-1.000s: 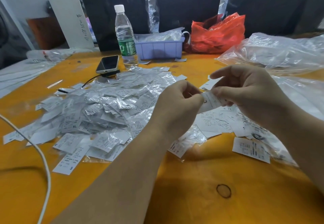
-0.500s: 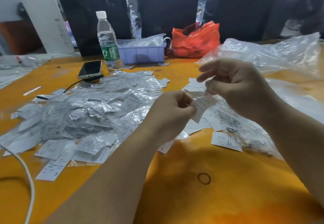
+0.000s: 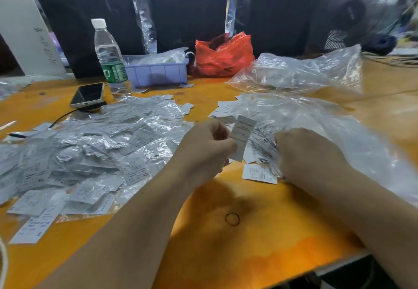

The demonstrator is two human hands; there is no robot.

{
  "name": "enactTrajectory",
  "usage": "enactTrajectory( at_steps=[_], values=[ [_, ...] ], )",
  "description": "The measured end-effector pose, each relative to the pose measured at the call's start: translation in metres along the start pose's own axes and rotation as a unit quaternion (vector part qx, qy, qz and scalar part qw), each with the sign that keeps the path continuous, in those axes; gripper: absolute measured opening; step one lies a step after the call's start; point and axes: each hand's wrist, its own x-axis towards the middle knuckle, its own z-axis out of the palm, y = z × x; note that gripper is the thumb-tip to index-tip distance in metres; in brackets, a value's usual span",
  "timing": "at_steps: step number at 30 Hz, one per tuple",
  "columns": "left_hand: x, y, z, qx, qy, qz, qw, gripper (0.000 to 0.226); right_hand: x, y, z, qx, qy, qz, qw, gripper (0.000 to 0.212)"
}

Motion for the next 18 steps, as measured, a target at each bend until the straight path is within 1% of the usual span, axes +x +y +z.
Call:
enactTrajectory(
  at_steps=[2,5,6,8,9,10,12,13,14,16,18],
  values=[
    [-0.001,0.0,0.001,0.008,-0.005,0.0,1.0,0.017,-0.001,-0.003,0.002,-0.01,0.006,0.0,1.0,0.027],
    [-0.002,0.001,0.002,0.024,-0.012,0.003,1.0,0.023,-0.002,-0.008,0.003,0.003,0.016,-0.008,1.0,0.037],
    [-0.002,0.001,0.003,0.028,-0.011,0.002,1.0,0.024,-0.003,-0.009,0.003,0.01,0.022,-0.008,1.0,0.036],
    [-0.001,0.0,0.004,0.022,-0.003,0.002,1.0,0.015,-0.003,-0.008,0.002,0.035,0.046,-0.014,0.998,0.022],
    [0.0,0.0,0.004,0.015,0.005,0.0,1.0,0.01,-0.004,-0.006,0.001,0.048,0.071,-0.018,0.996,0.017],
    [0.001,-0.001,0.003,0.008,0.013,-0.004,1.0,0.006,-0.003,-0.003,0.001,0.065,0.11,-0.026,0.991,0.019],
    [0.003,-0.002,0.0,-0.017,0.028,-0.014,0.999,0.001,-0.002,0.0,0.0,0.116,0.197,-0.053,0.972,0.03],
    [0.004,-0.002,-0.002,-0.037,0.036,-0.02,0.998,0.004,-0.001,0.0,-0.001,0.161,0.239,-0.069,0.955,0.033],
    [0.005,-0.002,-0.004,-0.059,0.045,-0.027,0.997,0.005,-0.001,-0.001,-0.001,0.217,0.264,-0.077,0.937,0.034],
    [0.006,-0.001,-0.009,-0.101,0.066,-0.037,0.992,0.008,0.001,-0.004,-0.004,0.329,0.267,-0.069,0.903,0.032],
    [0.006,-0.001,-0.014,-0.133,0.083,-0.043,0.987,0.011,0.004,-0.007,-0.008,0.401,0.255,-0.055,0.878,0.031]
  ],
)
